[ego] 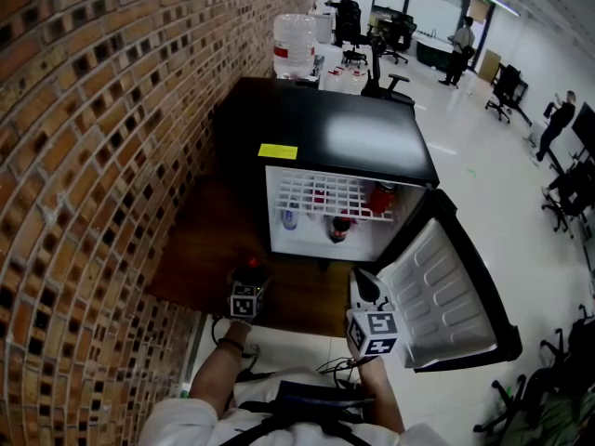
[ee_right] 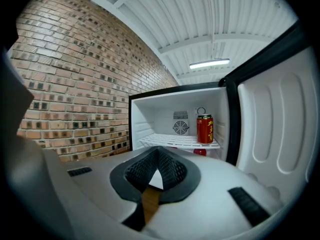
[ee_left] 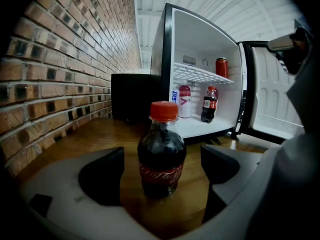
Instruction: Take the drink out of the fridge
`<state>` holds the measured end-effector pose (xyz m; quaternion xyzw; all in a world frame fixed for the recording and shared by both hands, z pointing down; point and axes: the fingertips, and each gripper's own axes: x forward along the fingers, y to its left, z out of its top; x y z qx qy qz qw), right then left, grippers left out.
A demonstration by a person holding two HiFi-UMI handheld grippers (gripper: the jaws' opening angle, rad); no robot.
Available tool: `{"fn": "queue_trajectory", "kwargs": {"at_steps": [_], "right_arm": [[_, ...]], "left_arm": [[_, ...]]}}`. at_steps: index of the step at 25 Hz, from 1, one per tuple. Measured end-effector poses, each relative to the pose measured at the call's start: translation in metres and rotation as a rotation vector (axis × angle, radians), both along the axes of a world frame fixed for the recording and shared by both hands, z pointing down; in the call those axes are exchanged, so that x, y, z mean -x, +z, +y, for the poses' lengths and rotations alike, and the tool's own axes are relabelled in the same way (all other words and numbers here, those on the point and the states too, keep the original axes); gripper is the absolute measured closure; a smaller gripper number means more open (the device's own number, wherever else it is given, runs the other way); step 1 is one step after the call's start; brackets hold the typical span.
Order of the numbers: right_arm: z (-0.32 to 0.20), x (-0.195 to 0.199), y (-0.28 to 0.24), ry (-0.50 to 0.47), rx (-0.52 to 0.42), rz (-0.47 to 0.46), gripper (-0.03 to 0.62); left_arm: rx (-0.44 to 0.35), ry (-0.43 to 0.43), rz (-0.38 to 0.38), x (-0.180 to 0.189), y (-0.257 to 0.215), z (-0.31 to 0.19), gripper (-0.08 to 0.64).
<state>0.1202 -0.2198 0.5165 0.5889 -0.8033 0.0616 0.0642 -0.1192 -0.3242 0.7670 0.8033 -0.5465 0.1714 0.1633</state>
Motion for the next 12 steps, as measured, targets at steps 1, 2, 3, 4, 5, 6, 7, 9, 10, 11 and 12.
{"fn": "queue_trajectory", "kwargs": {"at_steps": [1,2,3,4,5,6,7,9,10,11,12], "right_arm": [[0.0,0.0,0.0,0.0,0.001,0.0,0.581],[0.001,0.001,0.001,-0.001,0.002,-0.001,0.581],[0.001,0.001,0.001,0.0,0.002,-0.002,0.581],[0.001,0.001,0.002,0.001,0.003,-0.003,0.581],[0.002,0.0,0.003,0.002,0.004,-0.005,0.581],[0.002,0.0,0.003,0.004,0.006,-0.006,0.581],[0.002,-0.001,0.004,0.004,0.007,-0.006,0.581],[0.003,-0.001,0.004,0.007,0.005,-0.006,0.581],[0.003,-0.002,0.004,0.009,0.004,-0.005,0.581],[0.004,-0.003,0.004,0.012,0.003,-0.005,0.581],[0.004,-0.005,0.004,0.015,0.002,-0.005,0.581]], "left_arm": [[-0.005,0.003,0.006,0.0,-0.005,0.002,0.075],[-0.014,0.006,0.012,0.0,-0.012,0.004,0.061],[-0.027,0.01,0.016,0.0,-0.02,0.007,0.053],[-0.042,0.014,0.016,-0.001,-0.029,0.009,0.052],[-0.059,0.018,0.015,-0.001,-0.038,0.011,0.051],[-0.077,0.023,0.016,-0.003,-0.048,0.013,0.051],[-0.092,0.028,0.02,-0.004,-0.058,0.015,0.051],[-0.116,0.034,0.029,-0.006,-0.078,0.017,0.051],[-0.127,0.038,0.03,-0.008,-0.089,0.019,0.051],[-0.139,0.044,0.029,-0.011,-0.1,0.021,0.051],[-0.151,0.052,0.033,-0.015,-0.113,0.025,0.052]]}}
